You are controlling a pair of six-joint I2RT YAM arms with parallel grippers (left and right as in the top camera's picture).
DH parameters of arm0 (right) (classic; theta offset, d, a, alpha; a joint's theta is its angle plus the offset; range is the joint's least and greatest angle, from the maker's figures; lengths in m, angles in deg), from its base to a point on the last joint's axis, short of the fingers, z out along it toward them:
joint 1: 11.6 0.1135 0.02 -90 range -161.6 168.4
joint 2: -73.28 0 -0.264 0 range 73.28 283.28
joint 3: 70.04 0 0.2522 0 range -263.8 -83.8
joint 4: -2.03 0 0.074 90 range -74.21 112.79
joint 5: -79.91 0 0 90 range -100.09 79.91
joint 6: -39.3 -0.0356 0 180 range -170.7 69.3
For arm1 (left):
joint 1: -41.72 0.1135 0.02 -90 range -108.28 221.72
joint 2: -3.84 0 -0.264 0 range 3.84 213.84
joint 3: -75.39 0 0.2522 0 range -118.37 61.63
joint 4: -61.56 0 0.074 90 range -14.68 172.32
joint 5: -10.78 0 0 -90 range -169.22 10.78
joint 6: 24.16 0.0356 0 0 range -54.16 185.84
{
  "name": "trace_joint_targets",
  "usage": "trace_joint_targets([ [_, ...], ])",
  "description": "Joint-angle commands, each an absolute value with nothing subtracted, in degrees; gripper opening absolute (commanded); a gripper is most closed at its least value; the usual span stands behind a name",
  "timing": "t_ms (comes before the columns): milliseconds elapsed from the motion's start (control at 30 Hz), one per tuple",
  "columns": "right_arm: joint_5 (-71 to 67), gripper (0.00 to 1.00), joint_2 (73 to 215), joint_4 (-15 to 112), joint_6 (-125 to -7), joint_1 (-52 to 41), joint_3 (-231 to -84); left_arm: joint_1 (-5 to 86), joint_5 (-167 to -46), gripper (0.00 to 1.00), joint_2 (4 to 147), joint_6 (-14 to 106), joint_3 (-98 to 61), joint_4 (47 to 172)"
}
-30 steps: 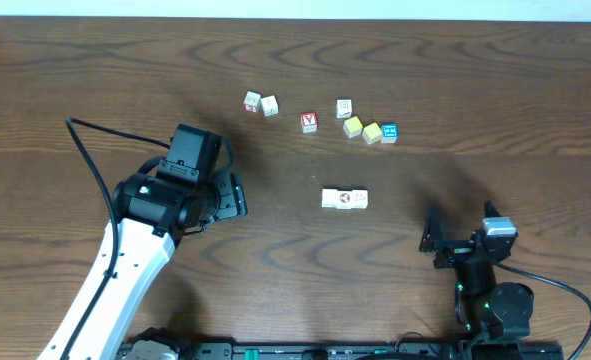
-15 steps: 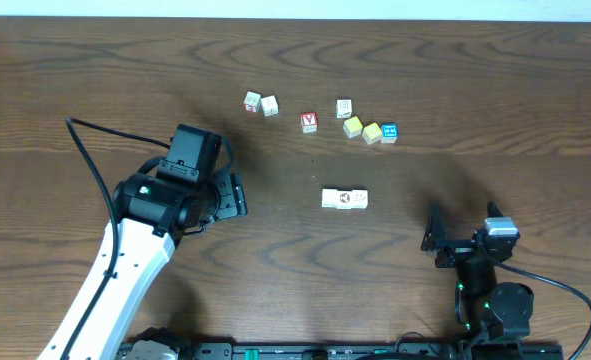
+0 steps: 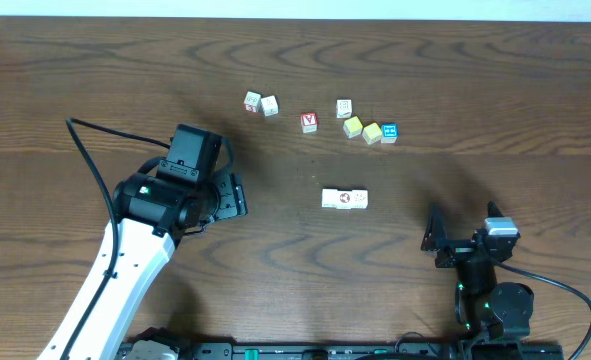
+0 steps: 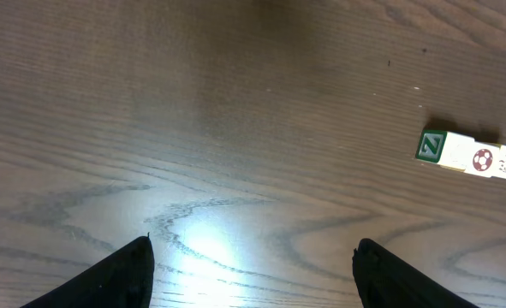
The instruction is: Lift 3 blocks
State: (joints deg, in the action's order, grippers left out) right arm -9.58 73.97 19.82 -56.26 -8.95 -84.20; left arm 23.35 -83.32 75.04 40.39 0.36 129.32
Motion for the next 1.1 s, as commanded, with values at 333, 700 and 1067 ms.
trace_joint_targets([
  [333,-10.21,0.99,73.55,20.08,-55.50,-9.17,-84.09,23.72,-82.10,0.75,74.76,41.68,-0.47,130.78],
  [700,-10.21,0.99,73.55,20.08,-55.50,-9.14,-84.09,23.72,-83.04,0.75,61.84,62.55,1.58,130.08],
  [1067,-10.21,0.99,73.55,20.08,-55.50,-9.14,-84.09,27.06,-83.01,0.75,36.29,67.80,20.40,115.79],
])
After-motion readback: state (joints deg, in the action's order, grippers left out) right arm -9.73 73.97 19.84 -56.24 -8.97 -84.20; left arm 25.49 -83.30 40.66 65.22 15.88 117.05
